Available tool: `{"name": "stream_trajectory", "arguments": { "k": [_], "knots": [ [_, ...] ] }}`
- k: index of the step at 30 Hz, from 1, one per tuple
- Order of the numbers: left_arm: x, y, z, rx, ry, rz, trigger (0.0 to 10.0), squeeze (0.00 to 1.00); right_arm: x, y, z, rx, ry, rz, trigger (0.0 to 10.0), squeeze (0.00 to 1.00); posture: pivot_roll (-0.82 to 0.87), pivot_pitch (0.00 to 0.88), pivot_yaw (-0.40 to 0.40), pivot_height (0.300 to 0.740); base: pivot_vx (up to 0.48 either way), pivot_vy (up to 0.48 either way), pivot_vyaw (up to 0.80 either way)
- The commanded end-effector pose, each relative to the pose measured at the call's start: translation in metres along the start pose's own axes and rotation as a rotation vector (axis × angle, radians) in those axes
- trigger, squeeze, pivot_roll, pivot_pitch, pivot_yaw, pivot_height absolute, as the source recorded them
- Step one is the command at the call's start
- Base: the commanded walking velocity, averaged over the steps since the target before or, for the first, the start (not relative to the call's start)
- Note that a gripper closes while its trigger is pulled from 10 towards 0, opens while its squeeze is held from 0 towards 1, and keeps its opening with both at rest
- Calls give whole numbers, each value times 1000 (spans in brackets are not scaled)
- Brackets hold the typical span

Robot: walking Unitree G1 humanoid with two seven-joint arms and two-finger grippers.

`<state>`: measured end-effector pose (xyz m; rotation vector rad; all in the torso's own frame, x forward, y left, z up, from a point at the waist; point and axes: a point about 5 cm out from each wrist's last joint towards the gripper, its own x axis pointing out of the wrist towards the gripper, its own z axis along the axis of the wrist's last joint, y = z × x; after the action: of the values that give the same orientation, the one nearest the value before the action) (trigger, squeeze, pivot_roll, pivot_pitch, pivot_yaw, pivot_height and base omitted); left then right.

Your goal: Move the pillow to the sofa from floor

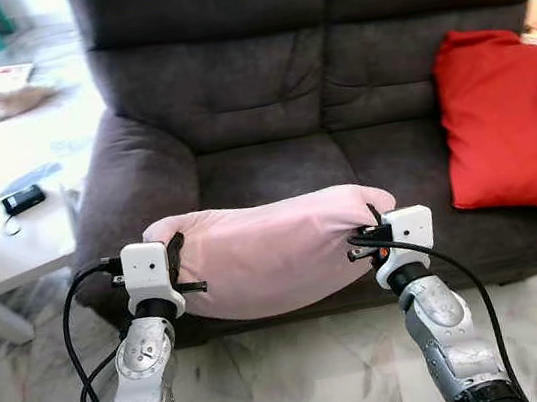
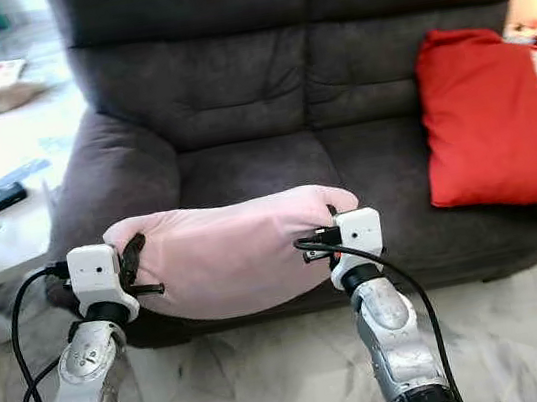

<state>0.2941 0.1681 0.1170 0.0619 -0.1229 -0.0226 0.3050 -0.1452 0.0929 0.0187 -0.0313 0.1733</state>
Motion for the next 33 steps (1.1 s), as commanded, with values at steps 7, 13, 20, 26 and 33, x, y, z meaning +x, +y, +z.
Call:
{"name": "stream_trajectory", "arguments": {
  "k": [7, 13, 20, 26, 33],
  "knots": [
    [2, -2, 8, -9, -40, -10, 10000, 0, 2, -4, 11, -1, -50, -13, 10000, 0, 2, 73, -68, 740, 0, 0, 0],
    [2, -2, 8, -9, -39, -11, 10000, 0, 2, -3, 12, -12, -59, -5, 10000, 0, 4, 81, -70, 740, 0, 0, 503],
    [2, -1, 8, 3, -32, -5, 10000, 0, 2, -2, 11, 4, -52, -4, 10000, 0, 4, 83, -71, 740, 0, 0, 182],
    [2, -1, 8, 0, -35, -7, 10000, 0, 3, -3, 11, -5, -52, -4, 10000, 0, 3, 85, -74, 740, 0, 0, 0],
    [4, 0, 22, 46, -93, -21, 10000, 0, 4, -5, 22, -15, -113, -22, 10000, 0, 5, 88, -75, 740, 0, 0, 0]
  ]
}}
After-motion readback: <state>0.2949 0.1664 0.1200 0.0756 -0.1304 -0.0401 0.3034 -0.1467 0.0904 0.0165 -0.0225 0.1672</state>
